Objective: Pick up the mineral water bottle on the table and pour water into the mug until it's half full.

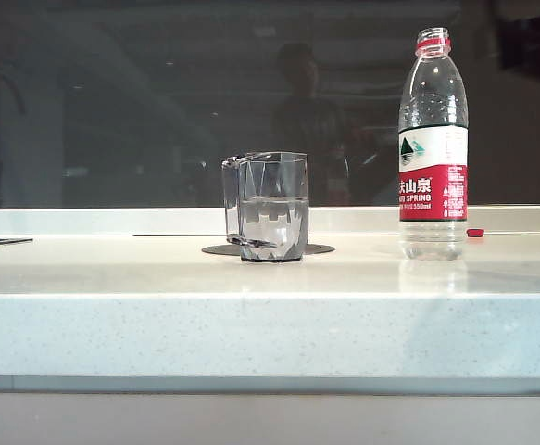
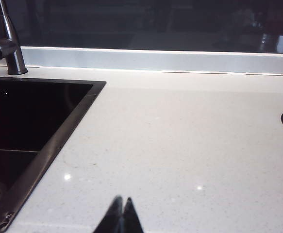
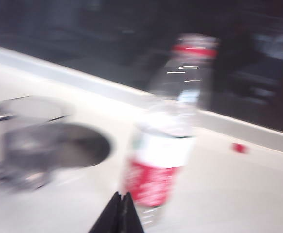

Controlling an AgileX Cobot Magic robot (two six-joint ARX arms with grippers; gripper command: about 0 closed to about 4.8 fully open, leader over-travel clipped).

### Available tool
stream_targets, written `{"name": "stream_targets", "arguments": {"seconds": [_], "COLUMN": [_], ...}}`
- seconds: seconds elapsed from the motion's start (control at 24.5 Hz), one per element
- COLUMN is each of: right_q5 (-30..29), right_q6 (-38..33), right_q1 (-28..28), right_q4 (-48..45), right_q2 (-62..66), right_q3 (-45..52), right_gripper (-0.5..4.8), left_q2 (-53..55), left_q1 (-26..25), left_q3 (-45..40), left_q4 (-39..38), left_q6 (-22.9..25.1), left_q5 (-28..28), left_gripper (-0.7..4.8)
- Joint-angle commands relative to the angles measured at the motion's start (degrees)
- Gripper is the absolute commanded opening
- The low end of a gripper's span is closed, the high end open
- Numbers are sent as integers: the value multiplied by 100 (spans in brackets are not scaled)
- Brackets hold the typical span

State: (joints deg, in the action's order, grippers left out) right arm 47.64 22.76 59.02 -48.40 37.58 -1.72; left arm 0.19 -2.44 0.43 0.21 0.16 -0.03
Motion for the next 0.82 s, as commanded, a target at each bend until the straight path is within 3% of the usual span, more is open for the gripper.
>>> {"name": "stream_targets", "arguments": {"seconds": [0.04,0.24,0.49,0.65,0.82], "right_q5": [-39,28,-149,-776,-2070], "right_q6": [-48,-463,-614,-632,-957], "right_q1": [-905,-2142,-3115,-3674,-4085], "right_q4": [883,1196,1333,1641,2098], "right_q2": [-1145,-2227,-3023,-3373,-3469], "right_q3": [-24,-24,-22,-20,-20], "right_gripper": [-1,-1,-1,0,0], "left_q2": [2,2,2,2,2], "left_q1": [0,-2,0,0,0], "left_q3": [15,15,15,15,15], "left_q4": [66,61,55,55,52], "left_q6": [-15,-15,-17,-15,-15], "left_q5": [28,28,33,9,26], "left_gripper": [-4,-4,-4,-4,-4]}}
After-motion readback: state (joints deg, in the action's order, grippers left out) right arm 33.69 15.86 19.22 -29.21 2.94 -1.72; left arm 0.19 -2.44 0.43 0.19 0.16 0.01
